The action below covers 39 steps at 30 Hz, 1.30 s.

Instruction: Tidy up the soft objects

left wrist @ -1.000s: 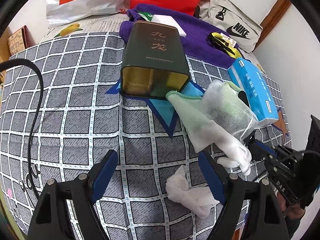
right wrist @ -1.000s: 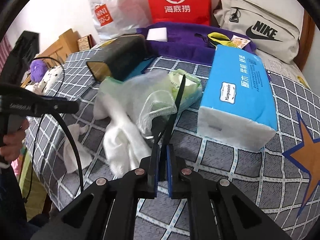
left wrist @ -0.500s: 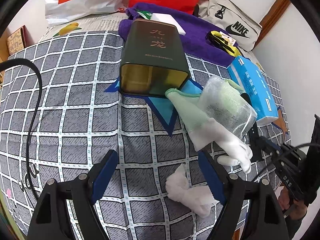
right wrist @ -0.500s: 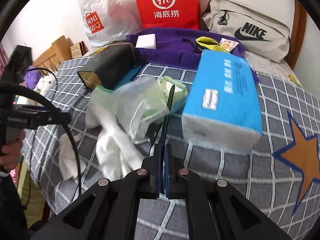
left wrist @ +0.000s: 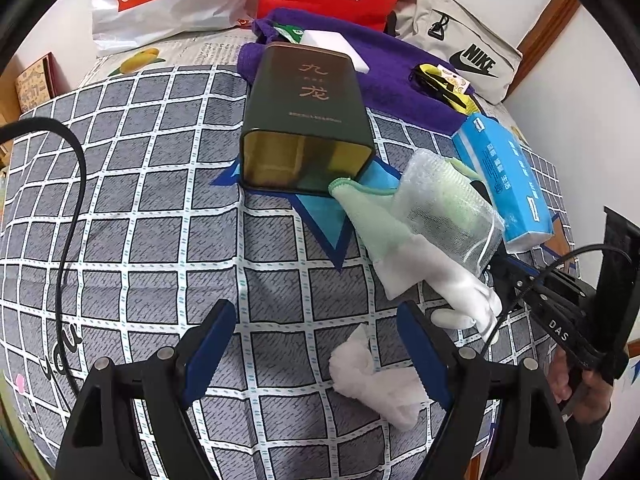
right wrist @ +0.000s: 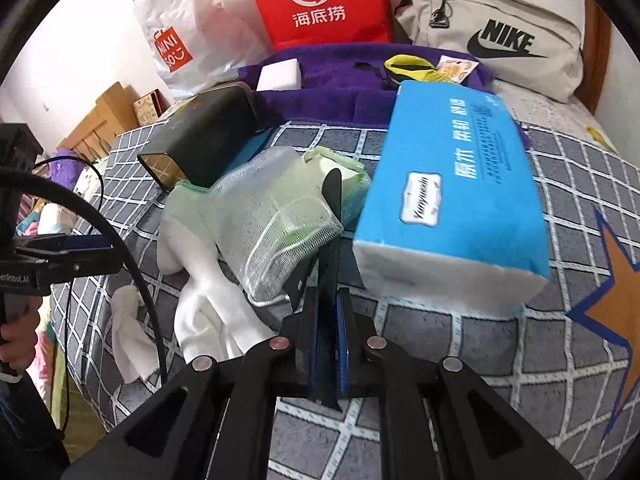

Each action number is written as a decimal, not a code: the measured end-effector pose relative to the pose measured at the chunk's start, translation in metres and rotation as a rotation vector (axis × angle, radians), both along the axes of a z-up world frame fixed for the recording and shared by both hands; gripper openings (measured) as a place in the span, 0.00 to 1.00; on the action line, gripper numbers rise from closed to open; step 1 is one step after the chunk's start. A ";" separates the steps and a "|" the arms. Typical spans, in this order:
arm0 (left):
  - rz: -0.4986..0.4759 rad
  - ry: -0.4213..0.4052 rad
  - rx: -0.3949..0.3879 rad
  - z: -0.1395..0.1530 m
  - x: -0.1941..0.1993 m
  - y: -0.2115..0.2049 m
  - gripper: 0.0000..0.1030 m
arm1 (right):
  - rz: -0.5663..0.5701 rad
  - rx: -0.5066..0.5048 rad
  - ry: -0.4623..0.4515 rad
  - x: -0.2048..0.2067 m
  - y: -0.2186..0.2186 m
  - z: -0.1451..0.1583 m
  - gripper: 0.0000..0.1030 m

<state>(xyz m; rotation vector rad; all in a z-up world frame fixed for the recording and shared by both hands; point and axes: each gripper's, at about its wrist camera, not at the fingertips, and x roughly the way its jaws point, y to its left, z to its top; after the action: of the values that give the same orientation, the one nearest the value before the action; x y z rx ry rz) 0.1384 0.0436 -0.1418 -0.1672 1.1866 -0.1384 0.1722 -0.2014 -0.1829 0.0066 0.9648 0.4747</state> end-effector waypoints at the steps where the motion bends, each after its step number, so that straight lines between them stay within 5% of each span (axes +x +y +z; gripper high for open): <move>1: -0.001 0.000 0.000 0.000 0.000 0.000 0.79 | 0.004 0.005 0.010 0.003 0.001 -0.001 0.10; 18: -0.048 -0.012 0.014 -0.002 -0.010 -0.006 0.79 | -0.065 0.004 -0.063 -0.042 -0.027 0.016 0.03; 33: -0.103 -0.024 0.162 -0.029 -0.040 -0.040 0.79 | -0.078 0.016 -0.103 -0.071 -0.037 0.025 0.03; 34: -0.094 -0.037 0.168 -0.030 -0.041 -0.040 0.78 | -0.081 0.015 -0.105 -0.072 -0.037 0.025 0.03; 39: -0.119 -0.103 0.200 -0.024 -0.045 -0.041 0.34 | -0.081 0.027 -0.116 -0.072 -0.036 0.029 0.03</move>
<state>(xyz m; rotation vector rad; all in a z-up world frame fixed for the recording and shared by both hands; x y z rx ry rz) 0.0931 0.0024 -0.1661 0.0851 1.1000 -0.1304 0.1003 -0.2372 -0.1536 0.0418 0.8415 0.4094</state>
